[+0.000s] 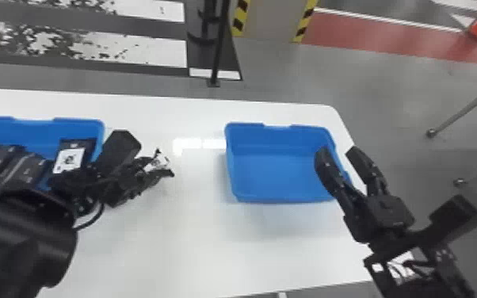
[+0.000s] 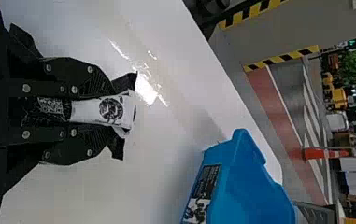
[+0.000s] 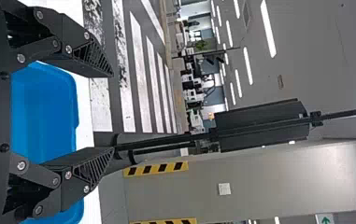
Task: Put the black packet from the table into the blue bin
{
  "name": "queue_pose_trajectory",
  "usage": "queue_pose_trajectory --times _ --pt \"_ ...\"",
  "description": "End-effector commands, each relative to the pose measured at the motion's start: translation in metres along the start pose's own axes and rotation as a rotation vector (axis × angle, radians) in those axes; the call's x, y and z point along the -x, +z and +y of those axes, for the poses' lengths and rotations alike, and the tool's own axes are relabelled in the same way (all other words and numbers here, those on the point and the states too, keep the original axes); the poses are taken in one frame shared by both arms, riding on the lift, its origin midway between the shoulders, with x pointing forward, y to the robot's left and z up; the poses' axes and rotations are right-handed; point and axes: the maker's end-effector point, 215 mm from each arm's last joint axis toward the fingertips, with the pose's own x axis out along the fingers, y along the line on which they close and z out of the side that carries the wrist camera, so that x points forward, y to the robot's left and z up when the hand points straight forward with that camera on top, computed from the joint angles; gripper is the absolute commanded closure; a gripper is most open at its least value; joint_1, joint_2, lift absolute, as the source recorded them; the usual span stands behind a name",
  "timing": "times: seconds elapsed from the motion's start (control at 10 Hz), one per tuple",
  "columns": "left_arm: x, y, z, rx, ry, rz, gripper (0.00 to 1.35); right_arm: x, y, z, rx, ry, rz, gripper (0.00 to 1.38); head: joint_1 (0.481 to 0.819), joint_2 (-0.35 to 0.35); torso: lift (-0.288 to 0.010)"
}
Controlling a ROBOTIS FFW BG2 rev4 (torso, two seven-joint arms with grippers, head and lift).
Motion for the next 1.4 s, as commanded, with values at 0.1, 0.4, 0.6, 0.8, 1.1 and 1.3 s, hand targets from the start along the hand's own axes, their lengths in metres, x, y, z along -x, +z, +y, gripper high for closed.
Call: queue_pose_trajectory --times 0.1,0.4,0.6,0.8,1.1,1.3 --pt "0.023 0.059 0.005 0.014 0.006 -0.138 1.21 0.001 0.000 0.000 -0.003 -0.001 0.001 0.50 0.695 -0.254 -0.110" --pt "0.093 0.071 0.059 0.065 0.137 -0.212 1.21 0.001 0.000 0.001 -0.004 0.001 0.001 0.50 0.695 -0.246 -0.110" --pt "0.135 0.022 0.106 0.096 0.257 -0.142 1.21 0.001 0.000 0.001 -0.005 0.001 0.000 0.50 0.695 -0.183 -0.110" --pt "0.158 -0.029 0.126 0.159 0.317 -0.051 1.09 0.001 0.000 0.001 -0.007 0.001 0.000 0.50 0.695 -0.085 -0.110" --pt "0.190 -0.057 0.144 0.199 0.395 -0.059 0.09 0.002 0.001 0.002 -0.011 0.002 -0.002 0.50 0.695 0.000 -0.110" --pt "0.218 -0.059 0.155 0.212 0.456 -0.105 0.24 0.002 0.002 0.003 -0.011 0.003 -0.004 0.50 0.695 0.030 -0.110"
